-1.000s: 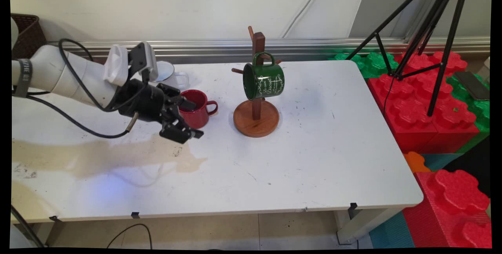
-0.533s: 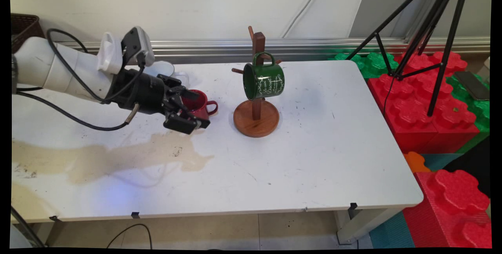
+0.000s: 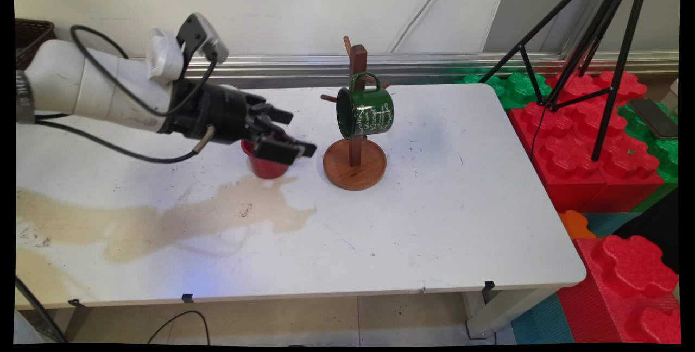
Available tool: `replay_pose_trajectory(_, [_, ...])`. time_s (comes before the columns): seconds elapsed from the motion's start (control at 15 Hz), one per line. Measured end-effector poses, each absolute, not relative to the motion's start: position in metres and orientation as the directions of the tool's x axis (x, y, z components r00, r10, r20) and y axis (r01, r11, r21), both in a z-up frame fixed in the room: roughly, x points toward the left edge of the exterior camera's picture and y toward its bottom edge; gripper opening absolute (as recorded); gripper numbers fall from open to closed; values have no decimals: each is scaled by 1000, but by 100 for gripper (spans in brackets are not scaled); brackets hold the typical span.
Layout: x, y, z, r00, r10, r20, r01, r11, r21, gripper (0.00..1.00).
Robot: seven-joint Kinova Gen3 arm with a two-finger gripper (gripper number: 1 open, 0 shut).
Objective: Pick up the green mug from the rack
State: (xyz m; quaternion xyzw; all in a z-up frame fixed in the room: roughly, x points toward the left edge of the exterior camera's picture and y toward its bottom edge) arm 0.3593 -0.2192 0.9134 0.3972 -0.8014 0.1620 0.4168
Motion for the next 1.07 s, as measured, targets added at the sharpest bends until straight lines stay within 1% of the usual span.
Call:
replay_pose_trajectory(0.47, [329,-238,919,-226,-511,829,-784,600,156,100])
replay_pose_trajectory(1.07, [292,-268,899,-87,-552,829,-795,540,276,100])
